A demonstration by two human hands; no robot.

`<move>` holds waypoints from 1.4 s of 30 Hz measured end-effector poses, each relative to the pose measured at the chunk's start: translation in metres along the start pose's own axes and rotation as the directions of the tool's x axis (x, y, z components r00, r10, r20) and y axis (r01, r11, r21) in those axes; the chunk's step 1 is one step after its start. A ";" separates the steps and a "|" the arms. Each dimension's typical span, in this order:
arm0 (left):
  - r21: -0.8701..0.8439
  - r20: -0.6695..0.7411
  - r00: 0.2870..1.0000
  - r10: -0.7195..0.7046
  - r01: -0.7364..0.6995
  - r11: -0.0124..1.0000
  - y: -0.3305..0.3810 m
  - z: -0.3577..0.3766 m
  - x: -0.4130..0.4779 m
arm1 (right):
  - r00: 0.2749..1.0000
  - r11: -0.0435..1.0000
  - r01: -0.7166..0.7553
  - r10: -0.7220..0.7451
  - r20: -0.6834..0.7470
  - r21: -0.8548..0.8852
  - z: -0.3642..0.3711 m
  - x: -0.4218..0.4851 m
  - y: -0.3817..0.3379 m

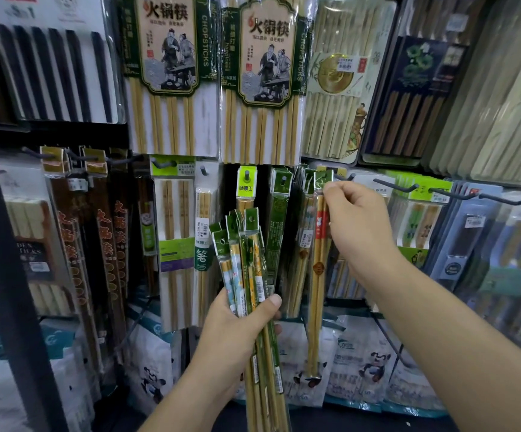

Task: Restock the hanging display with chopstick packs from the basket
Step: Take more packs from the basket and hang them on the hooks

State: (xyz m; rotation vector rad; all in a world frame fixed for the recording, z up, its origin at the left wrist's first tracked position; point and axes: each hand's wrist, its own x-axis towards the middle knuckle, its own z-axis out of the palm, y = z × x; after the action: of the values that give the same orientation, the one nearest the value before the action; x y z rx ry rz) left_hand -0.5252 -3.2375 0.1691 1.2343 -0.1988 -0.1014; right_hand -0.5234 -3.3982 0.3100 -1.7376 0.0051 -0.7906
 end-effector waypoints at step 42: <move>0.125 0.054 0.991 0.125 -0.131 0.983 -0.001 0.005 -0.004 | 0.958 0.981 0.058 -0.003 0.285 -0.187 0.016 -0.036 0.029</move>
State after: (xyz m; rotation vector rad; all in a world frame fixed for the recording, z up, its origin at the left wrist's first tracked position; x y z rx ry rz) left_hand -0.5299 -3.2421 0.1697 1.3450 -0.3286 -0.0057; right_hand -0.5315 -3.3800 0.2657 -2.0288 -0.1441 -0.5702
